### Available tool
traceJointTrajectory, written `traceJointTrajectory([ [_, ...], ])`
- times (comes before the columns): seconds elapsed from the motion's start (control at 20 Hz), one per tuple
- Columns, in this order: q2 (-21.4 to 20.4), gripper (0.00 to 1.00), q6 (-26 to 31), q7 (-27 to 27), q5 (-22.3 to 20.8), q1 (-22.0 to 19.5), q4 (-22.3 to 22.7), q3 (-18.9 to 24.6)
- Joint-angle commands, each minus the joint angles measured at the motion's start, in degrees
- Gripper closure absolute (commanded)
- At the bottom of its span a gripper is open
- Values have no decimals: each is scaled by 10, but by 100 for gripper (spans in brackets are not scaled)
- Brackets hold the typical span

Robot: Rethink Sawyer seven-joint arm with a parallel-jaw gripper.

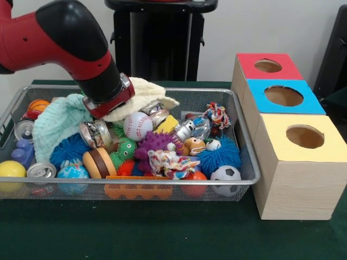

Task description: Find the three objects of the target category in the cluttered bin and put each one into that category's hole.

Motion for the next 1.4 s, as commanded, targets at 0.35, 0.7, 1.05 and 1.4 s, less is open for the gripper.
traceJointTrajectory([
  [0.35,-86,100,24,29,17,25,-64,-49],
  [0.7,-144,100,26,129,55,63,-24,-97],
  [1.05,-171,100,30,133,86,86,-18,-135],
  [1.4,-172,100,52,110,111,105,-40,-164],
])
